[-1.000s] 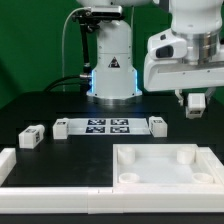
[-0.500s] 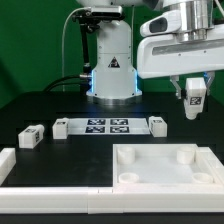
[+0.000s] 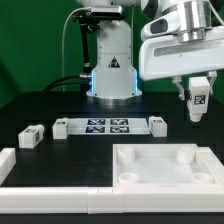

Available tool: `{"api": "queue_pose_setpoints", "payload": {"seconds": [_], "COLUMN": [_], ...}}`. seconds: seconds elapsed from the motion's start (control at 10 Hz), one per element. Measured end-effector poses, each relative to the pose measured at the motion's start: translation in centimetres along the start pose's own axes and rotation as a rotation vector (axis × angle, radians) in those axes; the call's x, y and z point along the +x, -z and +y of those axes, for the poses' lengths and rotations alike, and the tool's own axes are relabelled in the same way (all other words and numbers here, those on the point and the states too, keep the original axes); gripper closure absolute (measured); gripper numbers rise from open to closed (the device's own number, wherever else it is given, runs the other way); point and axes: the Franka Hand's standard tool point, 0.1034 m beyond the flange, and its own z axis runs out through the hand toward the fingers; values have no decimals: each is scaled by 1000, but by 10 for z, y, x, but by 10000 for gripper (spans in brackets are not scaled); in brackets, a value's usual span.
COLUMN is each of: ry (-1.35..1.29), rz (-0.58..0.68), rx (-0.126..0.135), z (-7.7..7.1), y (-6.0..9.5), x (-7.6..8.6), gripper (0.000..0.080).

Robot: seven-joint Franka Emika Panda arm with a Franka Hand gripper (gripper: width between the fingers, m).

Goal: Assemble one leg

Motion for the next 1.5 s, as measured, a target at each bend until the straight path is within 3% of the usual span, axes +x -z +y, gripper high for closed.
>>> {"api": "queue_pose_setpoints", "payload": {"seconds": [0.2, 0.3, 0.4, 0.8, 0.9, 1.1, 1.3, 1.5], "ry": [56, 74, 81, 88, 124, 183, 215, 223], "rz": [23, 28, 34, 29, 23, 22, 35, 37], "rx": [-2, -4, -5, -5, -8, -8, -2, -1], "z": [12, 16, 20, 19, 25, 39, 37, 37], "y": [-14, -20, -25, -26, -32, -53, -58, -60], "x": [40, 48, 54, 52, 55, 87, 114, 118], "gripper": [509, 509, 509, 509, 509, 509, 509, 509]}}
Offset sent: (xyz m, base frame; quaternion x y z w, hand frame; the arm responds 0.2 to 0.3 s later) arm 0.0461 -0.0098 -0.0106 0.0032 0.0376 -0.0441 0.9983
